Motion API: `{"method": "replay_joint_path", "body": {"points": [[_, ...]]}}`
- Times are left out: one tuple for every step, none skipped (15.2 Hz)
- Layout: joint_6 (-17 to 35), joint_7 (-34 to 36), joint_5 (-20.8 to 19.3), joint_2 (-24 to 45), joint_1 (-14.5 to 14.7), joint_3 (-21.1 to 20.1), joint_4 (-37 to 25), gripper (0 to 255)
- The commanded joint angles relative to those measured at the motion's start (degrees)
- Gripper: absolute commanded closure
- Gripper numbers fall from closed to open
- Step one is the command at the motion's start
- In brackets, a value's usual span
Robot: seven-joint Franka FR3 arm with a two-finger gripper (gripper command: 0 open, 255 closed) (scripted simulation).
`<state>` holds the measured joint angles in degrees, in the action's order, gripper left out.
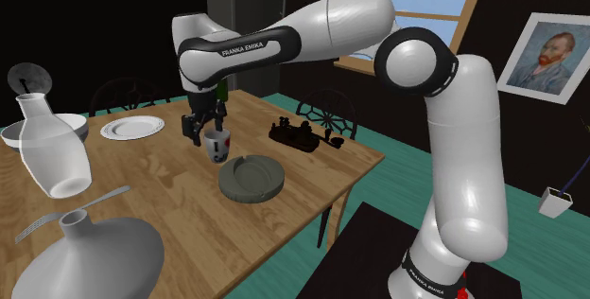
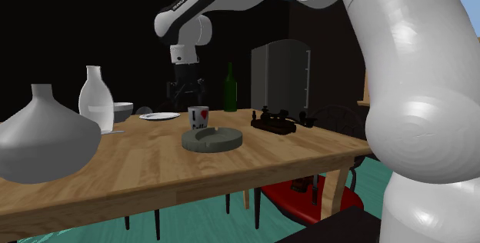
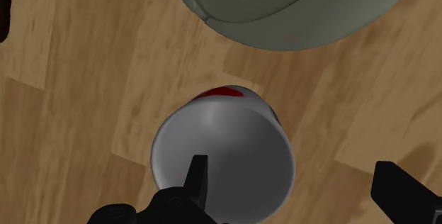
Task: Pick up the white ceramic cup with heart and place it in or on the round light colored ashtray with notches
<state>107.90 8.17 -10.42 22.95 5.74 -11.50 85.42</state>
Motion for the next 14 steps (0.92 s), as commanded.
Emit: {"method": "replay_joint_path", "body": {"points": [[1.3,0.2,-0.2,0.5,0.0,0.1,0.9,0],[2.0,0.3,-0.2,0.6,0.0,0.1,1.4,0],[2.7,0.3,-0.3,0.8,-0.1,0.1,1.9,0],[3.4,0.4,-0.4,0.9,-0.1,0.2,2.4,0],[3.8,0.4,-0.4,1.0,-0.1,0.2,2.7,0],[3.8,0.4,-0.4,1.0,-0.1,0.2,2.7,0],[3.8,0.4,-0.4,1.0,-0.1,0.2,2.7,0],[3.8,0.4,-0.4,1.0,-0.1,0.2,2.7,0],[3.8,0.4,-0.4,1.0,-0.1,0.2,2.7,0],[3.8,0.4,-0.4,1.0,-0.1,0.2,2.7,0],[3.8,0.4,-0.4,1.0,-0.1,0.2,2.7,0],[3.8,0.4,-0.4,1.1,-0.1,0.2,2.7,0],[3.8,0.4,-0.4,1.1,-0.1,0.2,2.7,255],[3.8,0.4,-0.4,1.1,-0.1,0.2,2.7,255]]}}
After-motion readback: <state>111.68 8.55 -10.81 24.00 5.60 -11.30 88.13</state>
